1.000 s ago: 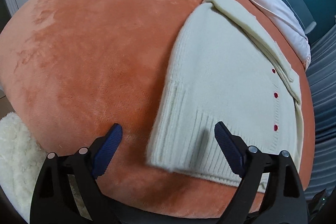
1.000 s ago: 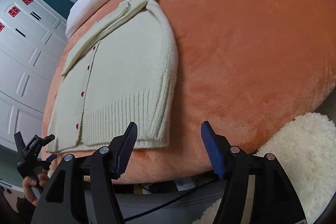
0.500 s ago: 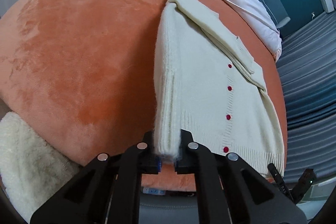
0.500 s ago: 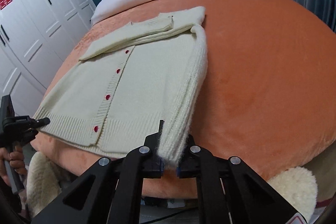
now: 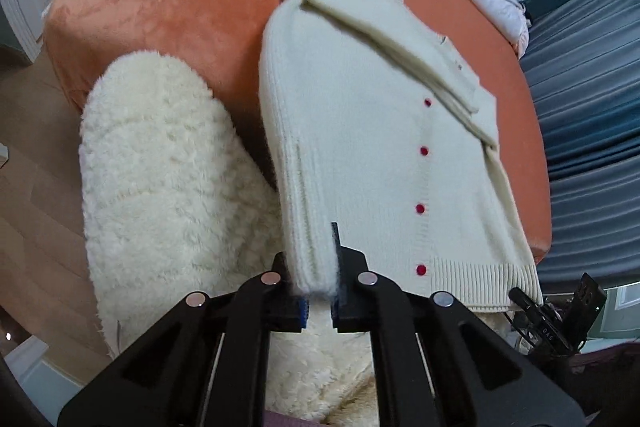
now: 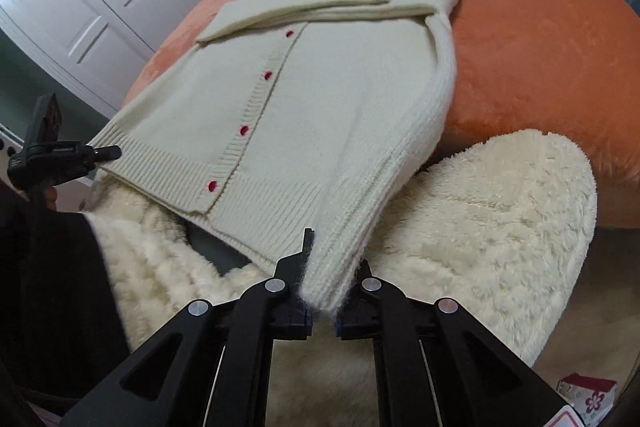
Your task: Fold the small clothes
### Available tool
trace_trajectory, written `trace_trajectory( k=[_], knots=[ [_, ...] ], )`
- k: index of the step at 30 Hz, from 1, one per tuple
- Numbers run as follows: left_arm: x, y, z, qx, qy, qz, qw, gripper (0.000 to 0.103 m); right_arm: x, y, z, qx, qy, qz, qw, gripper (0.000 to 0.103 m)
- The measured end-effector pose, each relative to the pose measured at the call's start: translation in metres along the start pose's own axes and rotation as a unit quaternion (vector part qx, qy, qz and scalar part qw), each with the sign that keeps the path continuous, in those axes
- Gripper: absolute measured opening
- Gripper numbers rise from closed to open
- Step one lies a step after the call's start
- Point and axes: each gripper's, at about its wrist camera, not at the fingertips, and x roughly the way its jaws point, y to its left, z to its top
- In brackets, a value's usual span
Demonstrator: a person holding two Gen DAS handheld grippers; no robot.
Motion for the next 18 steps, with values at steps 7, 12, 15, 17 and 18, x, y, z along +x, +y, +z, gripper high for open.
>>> trace_trajectory(
  k=[7, 12, 15, 17, 18],
  knots=[
    [0.004, -0.060, 0.157, 0.036, -0.158, -0.054, 0.9854, 0.007, -0.020, -0.037, 0.153, 0.052, -0.212, 0.005, 0.976, 0.007],
    [0.091, -0.071, 0.252, 0.004, -0.166, 0.020, 0.9859, 0.060, 0.053, -0.083, 0.241, 0.160, -0.246, -0.036, 0.955, 0.022],
    [0.104, -0.063, 0.252, 0.003, -0.172, 0.077, 0.9821, 0.064, 0.064, -0.080, 0.247, 0.186, -0.256, -0.090, 0.944, 0.036],
    [0.097, -0.051, 0.238, 0.001, -0.184, 0.081, 0.9796, 0.077, 0.061, -0.077, 0.231, 0.201, -0.277, -0.080, 0.936, 0.060],
    [0.094, -0.043, 0.230, -0.003, -0.188, 0.084, 0.9786, 0.080, 0.060, -0.076, 0.221, 0.201, -0.281, -0.082, 0.935, 0.063]
  ],
)
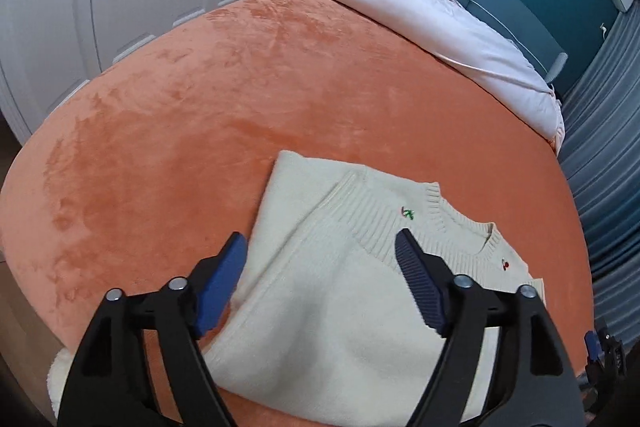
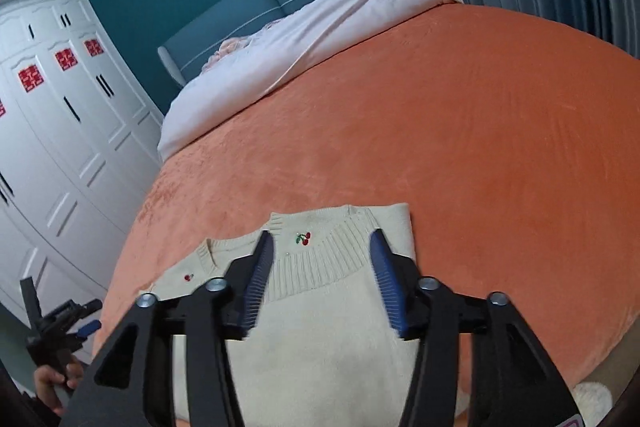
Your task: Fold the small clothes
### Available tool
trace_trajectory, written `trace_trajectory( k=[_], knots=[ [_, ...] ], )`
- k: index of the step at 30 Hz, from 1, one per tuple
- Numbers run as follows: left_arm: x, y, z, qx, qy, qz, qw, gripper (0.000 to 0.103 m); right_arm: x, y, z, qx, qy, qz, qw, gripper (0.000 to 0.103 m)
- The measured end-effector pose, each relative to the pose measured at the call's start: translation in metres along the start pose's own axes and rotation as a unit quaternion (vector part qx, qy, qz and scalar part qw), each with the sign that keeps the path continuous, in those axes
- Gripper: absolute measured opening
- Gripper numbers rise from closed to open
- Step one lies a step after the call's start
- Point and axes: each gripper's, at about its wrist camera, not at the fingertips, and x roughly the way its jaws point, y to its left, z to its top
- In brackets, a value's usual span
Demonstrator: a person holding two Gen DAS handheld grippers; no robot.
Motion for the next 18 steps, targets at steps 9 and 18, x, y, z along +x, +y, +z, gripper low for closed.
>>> trace_trajectory(
  k=[9, 18],
  knots=[
    [0.049, -0.003, -0.010, 0.047, 0.056, 0.030, 0.9969, 0.083, 0.038, -0.025, -0.031, -0.028, 0.083, -0.048, 0.995, 0.064],
    [0.073, -0.005, -0.008, 0.020, 0.110, -0.021, 0.9935, 0.009, 0.068, -0.019, -0.036, -0.050, 0.115, -0.054, 0.991, 0.011]
  ],
)
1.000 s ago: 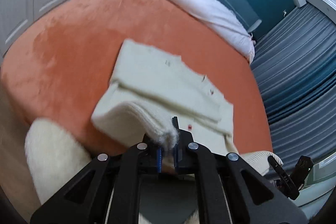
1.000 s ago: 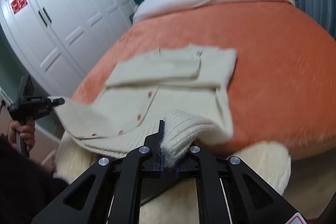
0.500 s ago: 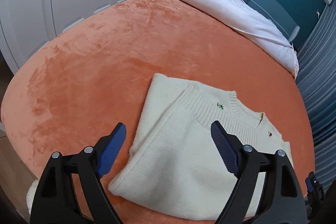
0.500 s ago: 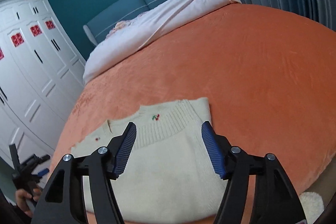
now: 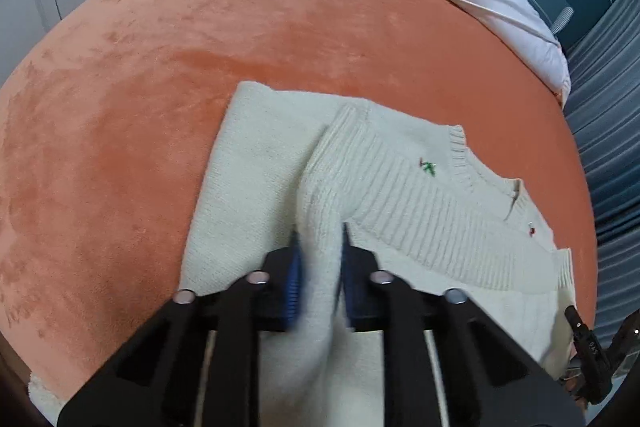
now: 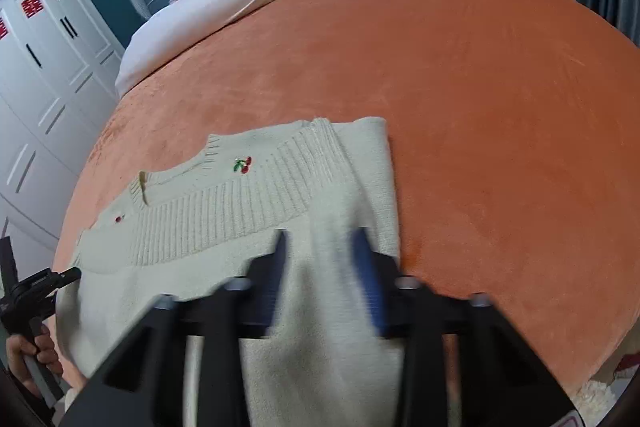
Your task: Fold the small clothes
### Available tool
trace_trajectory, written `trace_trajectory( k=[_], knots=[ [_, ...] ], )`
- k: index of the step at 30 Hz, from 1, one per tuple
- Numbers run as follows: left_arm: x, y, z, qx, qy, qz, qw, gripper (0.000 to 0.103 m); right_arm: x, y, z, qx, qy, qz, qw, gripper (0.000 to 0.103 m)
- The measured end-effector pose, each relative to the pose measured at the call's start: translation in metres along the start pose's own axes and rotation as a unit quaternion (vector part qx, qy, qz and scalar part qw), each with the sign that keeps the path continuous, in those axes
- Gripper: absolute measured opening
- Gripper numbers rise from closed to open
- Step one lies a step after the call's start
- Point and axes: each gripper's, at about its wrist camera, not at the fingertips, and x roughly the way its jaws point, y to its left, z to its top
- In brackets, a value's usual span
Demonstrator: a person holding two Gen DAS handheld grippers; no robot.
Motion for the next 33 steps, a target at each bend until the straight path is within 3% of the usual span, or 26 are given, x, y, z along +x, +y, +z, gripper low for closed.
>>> trace_trajectory(
  k=[5, 8, 10, 13, 14, 15, 17, 18, 19, 20, 23, 27, 30, 33],
  knots=[
    [-0.055, -0.023, 0.024, 0.014, -0.067, -0.057, 0.9960, 0.007, -0.063, 0.015, 0.026, -0.012, -0.104, 0.055, 0.993, 0.009],
    [-0.060, -0.038, 0.046, 0.023, -0.094, -0.039, 0.9945, 0.007, -0.067, 0.016, 0.052, -0.011, -0.132, 0.054, 0.990, 0.009],
    [-0.034, -0.037, 0.055, 0.024, -0.078, 0.003, 0.9967, 0.009, -0.038, 0.009, 0.061, -0.010, -0.110, 0.022, 0.994, 0.010],
    [0.027, -0.017, 0.048, 0.014, 0.008, 0.079, 0.9967, 0.013, 0.029, -0.018, 0.051, 0.019, 0.011, -0.030, 0.999, 0.014],
    [0.031, -0.008, 0.039, -0.002, 0.017, 0.080, 0.9966, 0.014, 0.036, -0.026, 0.044, 0.035, 0.034, -0.038, 0.998, 0.014],
    [0.021, -0.002, 0.032, -0.017, -0.001, 0.057, 0.9982, 0.015, 0.026, -0.029, 0.036, 0.043, 0.018, -0.029, 0.998, 0.014],
    [-0.011, 0.011, 0.013, -0.035, -0.039, 0.032, 0.9981, 0.030, -0.011, -0.026, 0.020, 0.026, -0.037, -0.030, 0.999, 0.016],
    [-0.027, 0.018, 0.003, -0.044, -0.052, 0.031, 0.9972, 0.048, -0.027, -0.026, 0.012, 0.016, -0.046, -0.035, 0.998, 0.020],
    [-0.041, 0.024, -0.009, -0.051, -0.063, 0.026, 0.9963, 0.059, -0.041, -0.026, 0.002, 0.014, -0.049, -0.037, 0.998, 0.034],
    [-0.052, 0.029, -0.020, -0.056, -0.068, 0.024, 0.9958, 0.061, -0.053, -0.028, -0.010, 0.016, -0.047, -0.034, 0.998, 0.048],
    [-0.071, 0.047, -0.061, -0.088, -0.052, 0.018, 0.9946, 0.073, -0.070, -0.036, -0.046, 0.020, -0.013, -0.034, 0.999, 0.053],
    [-0.065, 0.058, -0.098, -0.140, -0.020, 0.003, 0.9899, 0.076, -0.068, -0.044, -0.081, 0.060, 0.032, -0.026, 0.997, 0.060],
    [-0.048, 0.061, -0.100, -0.184, -0.013, -0.026, 0.9825, 0.077, -0.057, -0.053, -0.087, 0.126, 0.038, 0.020, 0.991, 0.060],
    [-0.034, 0.057, -0.089, -0.208, -0.016, -0.043, 0.9770, 0.078, -0.039, -0.050, -0.079, 0.156, 0.039, 0.034, 0.986, 0.067]
  ],
)
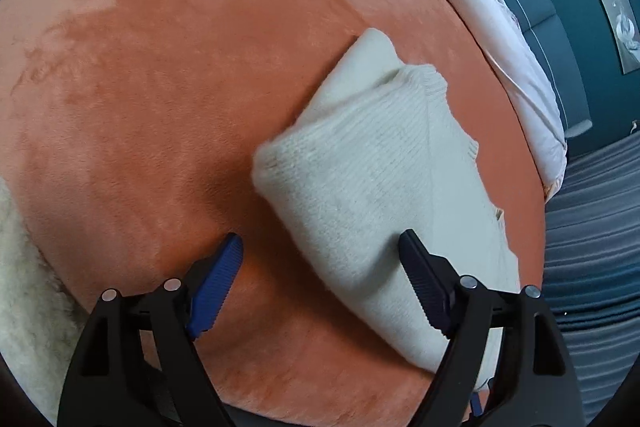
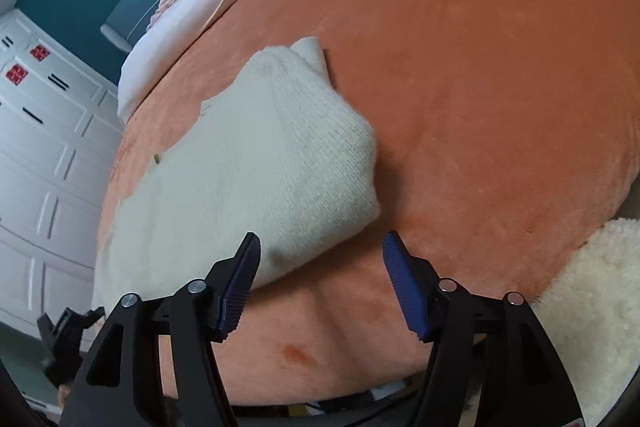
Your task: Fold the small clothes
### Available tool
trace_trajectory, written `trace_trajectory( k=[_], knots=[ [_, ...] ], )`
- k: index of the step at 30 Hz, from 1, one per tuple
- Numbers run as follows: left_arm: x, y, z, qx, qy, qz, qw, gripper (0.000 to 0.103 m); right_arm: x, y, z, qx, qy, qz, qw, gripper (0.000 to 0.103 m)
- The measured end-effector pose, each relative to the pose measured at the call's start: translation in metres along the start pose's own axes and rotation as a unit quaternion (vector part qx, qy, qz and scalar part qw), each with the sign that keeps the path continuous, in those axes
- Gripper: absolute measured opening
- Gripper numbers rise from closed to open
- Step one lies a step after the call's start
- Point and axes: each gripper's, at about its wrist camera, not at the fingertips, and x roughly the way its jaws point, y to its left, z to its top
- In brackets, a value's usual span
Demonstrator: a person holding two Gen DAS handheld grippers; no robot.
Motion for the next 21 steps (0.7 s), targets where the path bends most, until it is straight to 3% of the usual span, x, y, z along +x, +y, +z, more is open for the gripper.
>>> trace_trajectory(
  k=[1, 3, 4, 5, 7, 10, 13, 17, 19, 21],
  knots=[
    [0.005, -0.001, 0.003, -0.002, 0.003, -0.003, 1.0000, 0.077, 0.006, 0.001, 0.004, 0.008, 0.003, -0.003, 1.000, 0.067],
    [0.014, -0.006, 0.007, -0.005, 0.014, 0.007, 0.9999, 0.053, 0.018, 0.004, 0.010, 0.033, 0.004, 0.002, 0.999, 0.068],
    [0.016, -0.007, 0.010, -0.007, 0.029, -0.005, 0.9995, 0.026, 0.019, 0.002, 0.013, 0.045, -0.001, 0.006, 0.999, 0.059],
    [0.015, -0.006, 0.010, -0.013, 0.035, -0.012, 0.9992, 0.014, 0.018, 0.002, 0.016, 0.049, -0.007, 0.007, 0.999, 0.033],
    [0.000, -0.008, 0.008, -0.006, 0.029, -0.020, 0.9993, 0.011, 0.009, 0.003, 0.020, 0.053, -0.022, 0.029, 0.998, 0.022],
    [-0.027, -0.007, 0.001, 0.018, 0.025, -0.020, 0.9993, 0.009, -0.019, 0.009, 0.017, 0.017, -0.038, 0.038, 0.998, 0.016],
    [-0.047, 0.012, -0.016, 0.014, 0.048, -0.010, 0.9987, 0.009, -0.040, 0.011, -0.001, -0.024, -0.030, 0.021, 0.999, 0.016],
    [-0.061, 0.034, -0.049, 0.044, 0.067, 0.031, 0.9963, 0.011, -0.044, -0.012, -0.034, -0.053, 0.027, -0.029, 0.998, 0.019],
    [-0.068, 0.033, -0.059, 0.075, 0.055, 0.054, 0.9941, 0.014, -0.044, -0.026, -0.043, -0.041, 0.043, -0.055, 0.997, 0.029],
    [-0.083, 0.020, -0.059, 0.102, 0.026, 0.065, 0.9923, 0.018, -0.062, -0.037, -0.041, -0.007, 0.020, -0.054, 0.998, 0.030]
  ],
)
